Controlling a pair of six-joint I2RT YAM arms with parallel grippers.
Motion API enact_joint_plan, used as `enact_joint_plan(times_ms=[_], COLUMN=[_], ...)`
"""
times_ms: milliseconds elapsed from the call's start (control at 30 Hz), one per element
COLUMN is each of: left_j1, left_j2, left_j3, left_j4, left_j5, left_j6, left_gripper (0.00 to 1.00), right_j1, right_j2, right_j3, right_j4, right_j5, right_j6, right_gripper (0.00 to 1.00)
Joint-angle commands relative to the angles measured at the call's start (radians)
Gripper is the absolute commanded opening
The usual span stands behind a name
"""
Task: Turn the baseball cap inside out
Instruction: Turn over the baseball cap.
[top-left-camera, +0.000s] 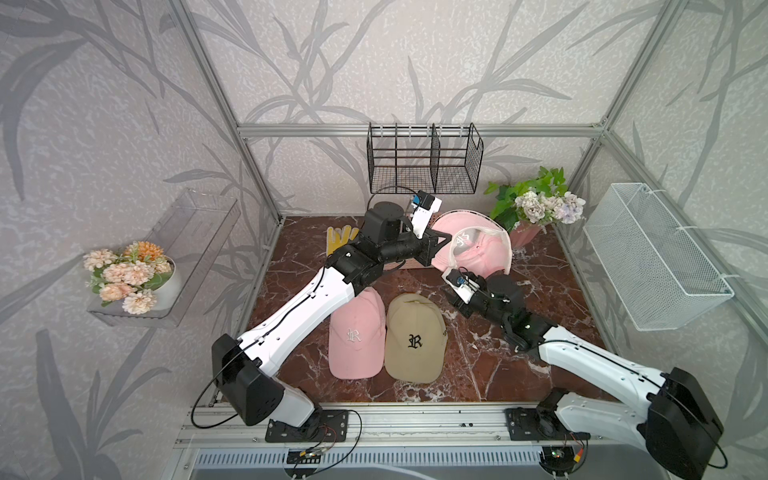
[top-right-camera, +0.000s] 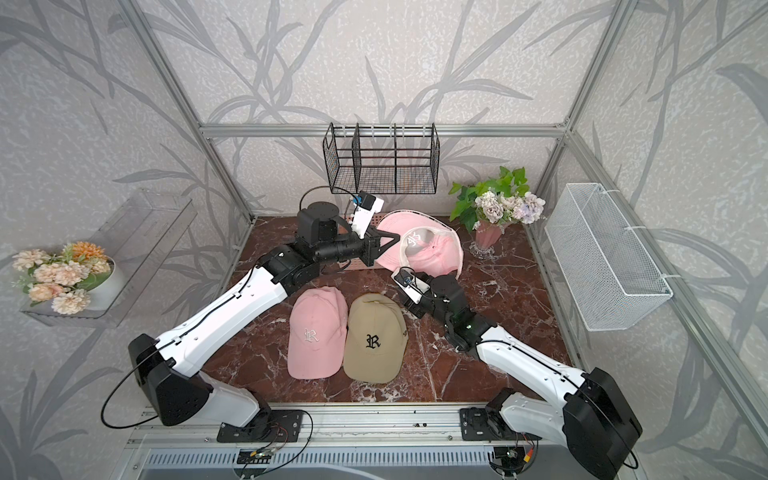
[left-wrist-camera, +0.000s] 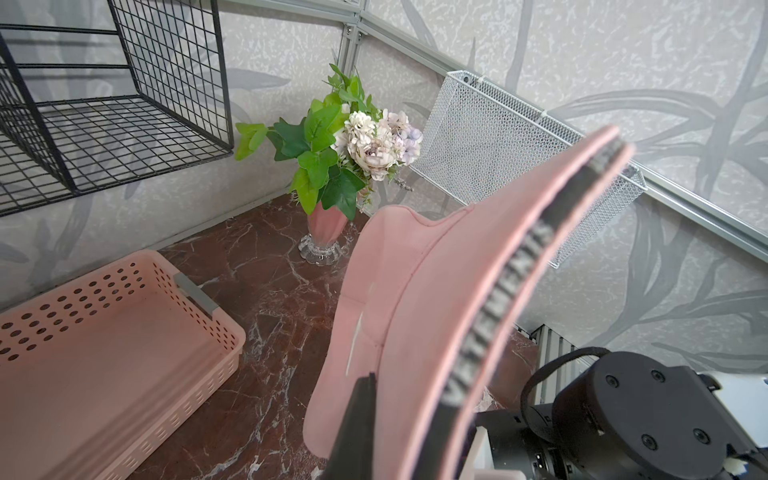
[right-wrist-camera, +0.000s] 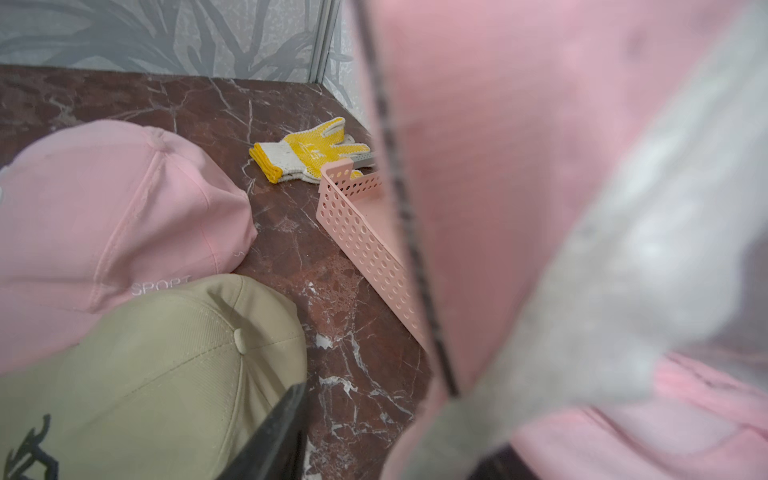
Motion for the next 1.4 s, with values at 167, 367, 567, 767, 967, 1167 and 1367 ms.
enact_joint_plan(times_ms=[167,367,567,767,967,1167,1367], left_j1=[0.006,0.007,0.006,0.005,0.005,0.009,0.021], left_j2=[-0.033,-0.024,-0.023,-0.024,-0.019,-0.019,-0.032], left_j3=[0.014,0.014,0.006,0.003,0.006,0.009,-0.004], left_j4=[-0.006,-0.013,-0.019,0.012,0.023,-0.010,-0.020], left_j5=[-0.094,-0.014,0.059,0.162,0.217,0.136,0.008], left_j6=[0.025,0.017,0.019,-0.013,-0.032,-0.016,-0.011], left_gripper=[0.00,0.00,0.00,0.00,0.00,0.00,0.00], right_j1=[0.000,0.000,0.000,0.000,-0.003,-0.019,-0.037], right_j2=[-0.156,-0.154,-0.068,0.057,0.181,0.243,0.232], right_j3=[0.020,0.001,0.021,0.064,0.098,0.103,0.071], right_j4=[0.022,0.198,0.366,0.456,0.574,0.624,0.649], right_j5=[0.066,0.171,0.281,0.352,0.456,0.564,0.750], right_j6=[0.034,0.043,-0.022,-0.057,-0.098,-0.094,-0.054], right_gripper=[0.64,0.46,0.00,0.00,0.00,0.00,0.00])
